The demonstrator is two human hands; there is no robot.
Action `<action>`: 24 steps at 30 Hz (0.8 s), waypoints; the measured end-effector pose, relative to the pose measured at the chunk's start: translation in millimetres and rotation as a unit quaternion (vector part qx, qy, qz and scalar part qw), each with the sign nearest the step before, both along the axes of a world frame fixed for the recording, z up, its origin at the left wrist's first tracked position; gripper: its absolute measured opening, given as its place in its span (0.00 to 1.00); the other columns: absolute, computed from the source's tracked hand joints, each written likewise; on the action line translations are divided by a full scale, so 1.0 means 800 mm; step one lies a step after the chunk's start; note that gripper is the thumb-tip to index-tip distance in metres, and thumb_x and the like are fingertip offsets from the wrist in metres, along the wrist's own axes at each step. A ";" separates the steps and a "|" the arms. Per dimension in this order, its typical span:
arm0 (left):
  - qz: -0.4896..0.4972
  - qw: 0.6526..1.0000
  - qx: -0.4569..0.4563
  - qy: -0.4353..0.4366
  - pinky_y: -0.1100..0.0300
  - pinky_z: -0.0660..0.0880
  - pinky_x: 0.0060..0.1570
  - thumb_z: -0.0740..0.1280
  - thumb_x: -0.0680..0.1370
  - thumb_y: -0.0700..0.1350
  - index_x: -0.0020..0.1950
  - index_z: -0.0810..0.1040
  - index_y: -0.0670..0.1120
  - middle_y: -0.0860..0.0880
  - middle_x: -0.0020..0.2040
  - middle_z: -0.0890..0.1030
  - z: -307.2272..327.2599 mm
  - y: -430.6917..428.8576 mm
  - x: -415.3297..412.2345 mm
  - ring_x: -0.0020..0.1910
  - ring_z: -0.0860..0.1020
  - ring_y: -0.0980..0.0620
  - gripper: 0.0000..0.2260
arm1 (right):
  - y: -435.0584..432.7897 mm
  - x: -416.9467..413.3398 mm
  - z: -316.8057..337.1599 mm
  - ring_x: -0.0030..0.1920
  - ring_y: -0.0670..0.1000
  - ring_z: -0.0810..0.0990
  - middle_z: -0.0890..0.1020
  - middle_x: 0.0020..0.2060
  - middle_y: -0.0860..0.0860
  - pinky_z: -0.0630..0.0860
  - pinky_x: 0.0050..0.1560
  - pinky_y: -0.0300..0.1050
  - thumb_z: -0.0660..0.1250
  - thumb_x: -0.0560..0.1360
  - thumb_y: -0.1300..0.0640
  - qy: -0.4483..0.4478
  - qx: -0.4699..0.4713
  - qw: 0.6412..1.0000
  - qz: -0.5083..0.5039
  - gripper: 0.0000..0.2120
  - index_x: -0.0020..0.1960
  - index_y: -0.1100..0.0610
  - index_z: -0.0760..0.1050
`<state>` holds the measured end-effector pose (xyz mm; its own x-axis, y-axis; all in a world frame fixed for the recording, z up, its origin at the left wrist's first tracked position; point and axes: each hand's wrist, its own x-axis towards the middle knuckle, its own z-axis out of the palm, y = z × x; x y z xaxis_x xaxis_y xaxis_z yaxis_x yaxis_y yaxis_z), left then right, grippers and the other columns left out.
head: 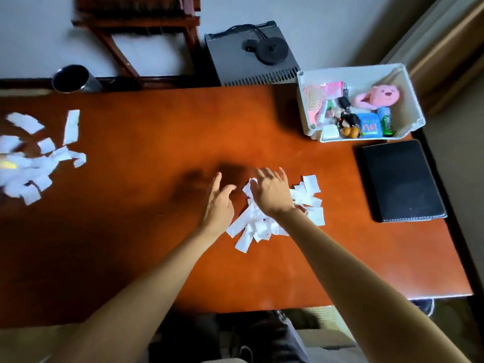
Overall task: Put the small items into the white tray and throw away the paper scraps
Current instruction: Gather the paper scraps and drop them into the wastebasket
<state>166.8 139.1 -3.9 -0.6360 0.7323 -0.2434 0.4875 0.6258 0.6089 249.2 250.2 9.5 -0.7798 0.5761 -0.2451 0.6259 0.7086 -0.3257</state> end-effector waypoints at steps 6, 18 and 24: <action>0.163 0.986 -0.014 0.033 0.58 0.56 0.72 0.54 0.80 0.34 0.66 0.72 0.41 0.44 0.77 0.56 0.028 -0.080 -0.132 0.76 0.56 0.46 0.16 | -0.076 -0.159 0.016 0.63 0.63 0.73 0.65 0.70 0.58 0.67 0.63 0.52 0.52 0.80 0.56 0.002 -0.040 0.992 0.118 0.21 0.72 0.56 0.60; 0.267 0.953 -0.108 0.089 0.47 0.56 0.73 0.58 0.80 0.42 0.72 0.64 0.43 0.42 0.77 0.57 0.016 -0.222 -0.491 0.76 0.54 0.42 0.20 | -0.219 -0.525 0.007 0.77 0.57 0.41 0.40 0.77 0.52 0.49 0.75 0.59 0.49 0.82 0.48 -0.042 -0.155 0.972 0.170 0.24 0.76 0.49 0.49; 0.184 0.967 -0.159 0.079 0.45 0.55 0.73 0.56 0.81 0.44 0.77 0.52 0.46 0.43 0.78 0.45 -0.011 -0.207 -0.618 0.77 0.45 0.41 0.25 | -0.223 -0.629 -0.030 0.77 0.57 0.42 0.39 0.76 0.54 0.50 0.75 0.57 0.47 0.81 0.46 -0.068 -0.198 0.976 0.055 0.26 0.76 0.50 0.45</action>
<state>-327.6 -26.4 -12.5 -0.8871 0.3531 -0.2972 0.2670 0.9179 0.2936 -253.7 72.1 -14.6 -0.7767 0.3290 -0.5371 0.6090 0.6098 -0.5071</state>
